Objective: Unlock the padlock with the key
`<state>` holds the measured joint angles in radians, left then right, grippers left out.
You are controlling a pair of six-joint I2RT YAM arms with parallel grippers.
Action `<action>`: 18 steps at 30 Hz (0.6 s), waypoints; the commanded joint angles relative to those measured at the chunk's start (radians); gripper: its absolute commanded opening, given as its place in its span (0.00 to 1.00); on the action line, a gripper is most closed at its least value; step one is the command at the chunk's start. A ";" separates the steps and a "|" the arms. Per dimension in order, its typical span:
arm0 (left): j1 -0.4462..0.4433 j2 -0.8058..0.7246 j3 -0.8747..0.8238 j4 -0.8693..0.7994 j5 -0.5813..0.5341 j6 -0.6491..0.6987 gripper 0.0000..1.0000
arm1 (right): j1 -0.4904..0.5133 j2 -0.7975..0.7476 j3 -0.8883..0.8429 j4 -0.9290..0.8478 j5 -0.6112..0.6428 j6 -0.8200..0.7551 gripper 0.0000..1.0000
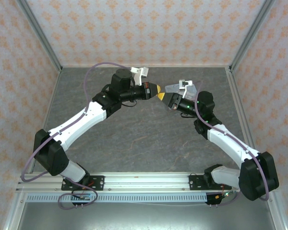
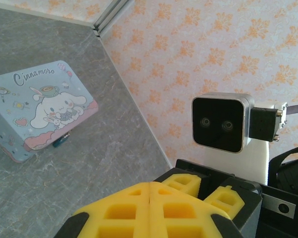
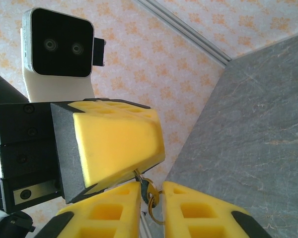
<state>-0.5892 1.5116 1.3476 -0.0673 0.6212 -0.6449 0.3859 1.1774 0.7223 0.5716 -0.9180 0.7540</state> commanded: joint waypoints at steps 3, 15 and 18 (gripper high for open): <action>-0.001 -0.007 0.030 -0.011 0.017 0.026 0.00 | 0.011 0.001 0.039 0.027 -0.030 -0.017 0.17; 0.000 0.005 0.033 -0.009 0.023 0.022 0.00 | 0.016 0.001 0.042 -0.003 -0.026 -0.032 0.05; 0.000 0.010 0.035 -0.011 0.023 0.021 0.00 | 0.016 0.001 0.042 -0.007 -0.027 -0.036 0.00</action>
<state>-0.5884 1.5120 1.3476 -0.0711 0.6216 -0.6449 0.3920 1.1774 0.7254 0.5476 -0.9211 0.7372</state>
